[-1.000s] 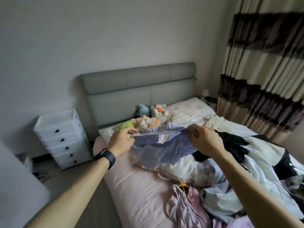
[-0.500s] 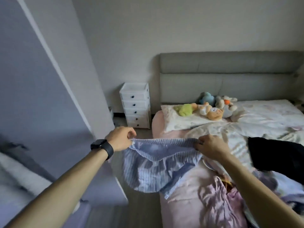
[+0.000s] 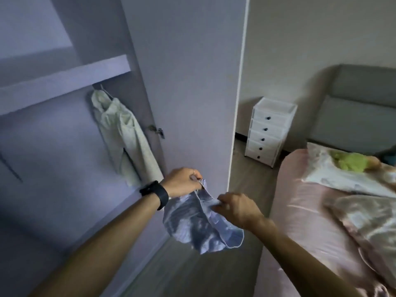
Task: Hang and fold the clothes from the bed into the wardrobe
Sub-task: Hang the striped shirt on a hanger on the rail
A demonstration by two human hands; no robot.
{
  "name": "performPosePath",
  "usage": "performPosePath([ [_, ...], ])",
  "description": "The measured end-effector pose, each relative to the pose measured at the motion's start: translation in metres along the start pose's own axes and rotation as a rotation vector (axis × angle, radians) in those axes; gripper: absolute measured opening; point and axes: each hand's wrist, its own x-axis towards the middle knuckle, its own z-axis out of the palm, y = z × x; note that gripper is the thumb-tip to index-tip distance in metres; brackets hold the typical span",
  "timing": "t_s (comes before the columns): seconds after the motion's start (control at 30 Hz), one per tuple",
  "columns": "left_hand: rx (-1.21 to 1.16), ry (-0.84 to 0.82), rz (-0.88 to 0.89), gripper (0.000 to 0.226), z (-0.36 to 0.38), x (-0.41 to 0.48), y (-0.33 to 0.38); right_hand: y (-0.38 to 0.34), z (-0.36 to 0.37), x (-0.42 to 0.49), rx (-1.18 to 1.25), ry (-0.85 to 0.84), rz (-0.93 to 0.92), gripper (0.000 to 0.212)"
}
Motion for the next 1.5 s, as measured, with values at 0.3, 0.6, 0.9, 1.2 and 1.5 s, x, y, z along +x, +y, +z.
performPosePath([
  [0.3,0.554,0.208,-0.149,0.036,-0.104,-0.063,-0.158,-0.088,-0.006,0.087,-0.063,0.132,0.053,0.024],
  [0.6,-0.044,0.271,-0.357,0.025,-0.175,-0.076,-0.222,-0.124,-0.047,0.172,0.152,-0.026,0.212,0.013],
  [0.9,-0.499,0.315,-0.385,0.021,-0.158,-0.07,-0.226,-0.129,-0.024,0.222,0.618,-0.297,0.165,0.026],
  [1.2,-0.583,0.352,-0.584,0.041,-0.124,-0.157,-0.225,-0.123,0.004,0.276,1.119,-0.88,-0.03,0.047],
  [1.5,-0.095,0.889,-0.768,0.055,-0.05,-0.205,-0.194,-0.202,0.067,0.252,0.506,-0.522,-0.626,0.017],
])
